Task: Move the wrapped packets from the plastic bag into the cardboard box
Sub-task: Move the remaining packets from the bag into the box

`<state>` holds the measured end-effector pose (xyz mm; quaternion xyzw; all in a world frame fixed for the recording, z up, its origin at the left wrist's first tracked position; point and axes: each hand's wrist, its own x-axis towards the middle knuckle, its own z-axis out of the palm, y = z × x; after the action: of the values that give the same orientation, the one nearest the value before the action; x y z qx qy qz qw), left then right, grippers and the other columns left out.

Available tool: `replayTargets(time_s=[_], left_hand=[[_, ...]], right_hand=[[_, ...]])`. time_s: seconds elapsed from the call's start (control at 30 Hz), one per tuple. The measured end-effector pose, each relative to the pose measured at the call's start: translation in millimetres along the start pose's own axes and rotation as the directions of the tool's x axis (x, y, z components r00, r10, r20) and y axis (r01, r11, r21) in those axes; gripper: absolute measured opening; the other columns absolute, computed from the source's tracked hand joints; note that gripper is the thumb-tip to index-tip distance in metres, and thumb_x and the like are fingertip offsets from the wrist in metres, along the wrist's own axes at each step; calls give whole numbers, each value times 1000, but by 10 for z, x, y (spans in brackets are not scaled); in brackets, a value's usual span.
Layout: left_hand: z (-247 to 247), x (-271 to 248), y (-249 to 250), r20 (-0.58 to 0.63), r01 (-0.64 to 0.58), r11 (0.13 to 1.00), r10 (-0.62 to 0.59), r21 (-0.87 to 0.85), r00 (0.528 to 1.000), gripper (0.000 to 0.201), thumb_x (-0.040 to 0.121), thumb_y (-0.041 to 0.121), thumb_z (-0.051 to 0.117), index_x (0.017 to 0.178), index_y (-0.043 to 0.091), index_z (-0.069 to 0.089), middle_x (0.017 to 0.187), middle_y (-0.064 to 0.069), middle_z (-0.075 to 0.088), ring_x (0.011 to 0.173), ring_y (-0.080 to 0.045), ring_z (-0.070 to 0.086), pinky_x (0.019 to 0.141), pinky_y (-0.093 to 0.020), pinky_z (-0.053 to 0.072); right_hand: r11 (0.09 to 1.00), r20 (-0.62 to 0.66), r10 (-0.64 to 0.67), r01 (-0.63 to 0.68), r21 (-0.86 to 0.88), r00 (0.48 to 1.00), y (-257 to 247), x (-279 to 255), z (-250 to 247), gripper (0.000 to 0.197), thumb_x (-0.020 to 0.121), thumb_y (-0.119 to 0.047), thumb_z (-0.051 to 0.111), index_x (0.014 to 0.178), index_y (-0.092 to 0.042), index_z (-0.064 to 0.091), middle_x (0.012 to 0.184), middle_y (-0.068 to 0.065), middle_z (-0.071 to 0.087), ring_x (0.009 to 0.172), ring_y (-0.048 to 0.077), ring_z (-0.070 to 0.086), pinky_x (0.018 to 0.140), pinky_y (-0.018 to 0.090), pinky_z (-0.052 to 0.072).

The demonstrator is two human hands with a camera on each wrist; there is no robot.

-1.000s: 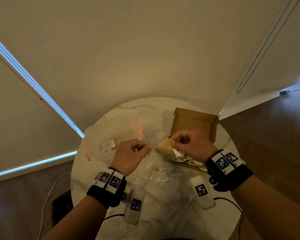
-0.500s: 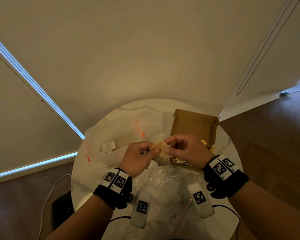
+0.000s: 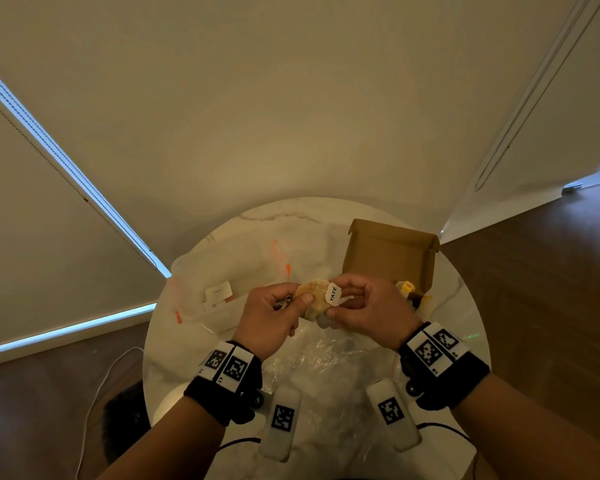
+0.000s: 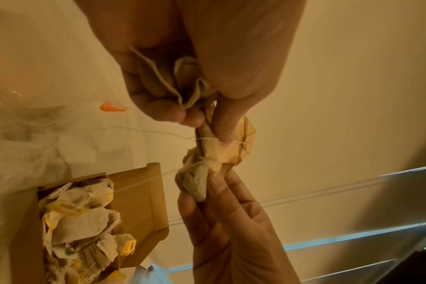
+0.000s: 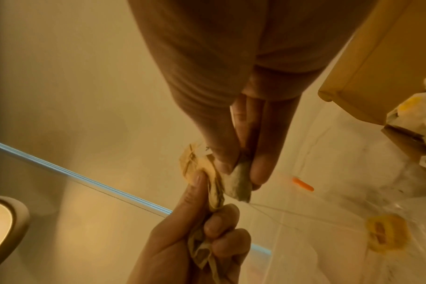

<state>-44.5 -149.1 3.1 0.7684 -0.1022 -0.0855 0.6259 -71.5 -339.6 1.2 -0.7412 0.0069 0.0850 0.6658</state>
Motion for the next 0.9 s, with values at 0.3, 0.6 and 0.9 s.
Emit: replayTargets(time_s=[0.3,0.6,0.9], left_hand=[[-115,94,12,-116,48,999,-51,-24,992,12,91,14,66,86,15,76,47,0,53,43,-10,44,47,-20,39],[-138,148,46,-165,51,995,-66,-90,984,6,89,12,68,88,14,73,77,-20,68,45,-13,46,46,-27,42],[104,231,91,-17,32,999,-32,-1,999,3,87,11,70,87,12,73,67,-8,70,44,-9,50,44,-24,42]], right_hand=[[969,25,-10,16,-247,1000,133,-46,-156,34,79,-1,74,111,-10,68,98,10,71,85,24,71,76,33,60],[933,-52,-81,58,-354,995,213,-74,-211,34,77,10,63,64,-21,69,72,1,71,74,12,67,73,28,56],[946,-123,-202,161,-282,972,-145,102,-239,16,85,-27,69,99,-23,73,75,12,63,53,10,48,55,20,40]])
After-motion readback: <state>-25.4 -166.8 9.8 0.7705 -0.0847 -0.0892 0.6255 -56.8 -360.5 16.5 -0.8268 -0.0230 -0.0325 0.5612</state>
